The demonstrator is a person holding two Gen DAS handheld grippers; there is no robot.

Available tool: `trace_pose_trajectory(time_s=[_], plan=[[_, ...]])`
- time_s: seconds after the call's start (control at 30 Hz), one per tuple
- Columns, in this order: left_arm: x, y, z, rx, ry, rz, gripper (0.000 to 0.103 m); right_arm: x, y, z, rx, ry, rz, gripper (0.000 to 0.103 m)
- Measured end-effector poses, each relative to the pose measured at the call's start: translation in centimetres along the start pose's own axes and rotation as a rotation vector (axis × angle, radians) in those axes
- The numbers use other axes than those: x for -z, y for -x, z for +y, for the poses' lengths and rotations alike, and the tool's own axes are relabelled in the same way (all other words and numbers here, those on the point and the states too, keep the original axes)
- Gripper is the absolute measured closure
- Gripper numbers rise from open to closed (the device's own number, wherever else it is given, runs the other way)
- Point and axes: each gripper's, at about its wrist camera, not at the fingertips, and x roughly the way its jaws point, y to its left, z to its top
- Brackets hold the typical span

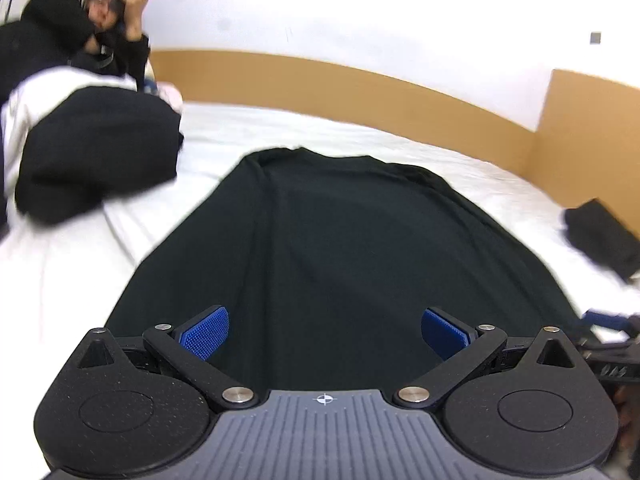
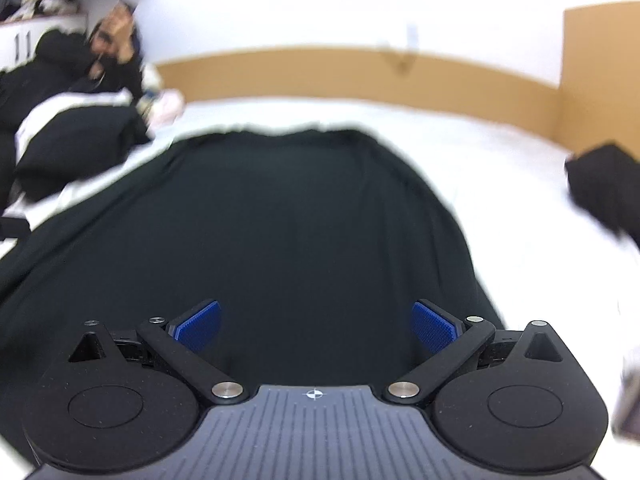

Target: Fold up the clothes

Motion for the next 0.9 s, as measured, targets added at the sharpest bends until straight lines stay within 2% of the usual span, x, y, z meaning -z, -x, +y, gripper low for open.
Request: trace_pose_trajectory(time_s=[0.03, 0.1, 0.13, 0.2, 0.3, 0.43, 0.73, 0.9], plan=[[0.2, -1.3, -0.2, -0.035, -0.002, 0.015, 0.001, -0.1, -2.0, 0.1, 0.011, 0.016, 0.0, 0.0], [1.1, -3.9, -0.4, -0.091, 0.004, 0.093, 0.001, 0.4, -6.4, 0.2, 0.033, 0.067, 0.106, 0.0], [1.8, -4.8, -0.4, -0.097, -0.009, 0.129, 0.001, 0.6, -7.1, -0.6, 0.013, 0.034, 0.141, 0.0], [2.6, -5.3, -1.2, -0.109, -0.09, 0.136, 0.001, 0.7, -6.5, -2.1, -0.032, -0.038, 0.14, 0.0], [2.5, -5.9, -1.8, -0.105, -0.121, 0.151, 0.0, 0.7, -6.3, -2.1, -0.032, -0.035, 0.145, 0.0], [2.5, -6.2, -1.9, -0.097, -0.119, 0.149, 0.0, 0.9, -6.6, -0.8, 0.008, 0.028, 0.152, 0.0], [2.8, -5.5, -1.9, -0.099, -0.12, 0.145, 0.0, 1.5, -6.2, -0.8, -0.002, 0.014, 0.154, 0.0], [2.9, -5.5, -1.6, -0.099, -0.118, 0.143, 0.0, 2.2, -4.0, -1.3, -0.004, 0.012, 0.154, 0.0]])
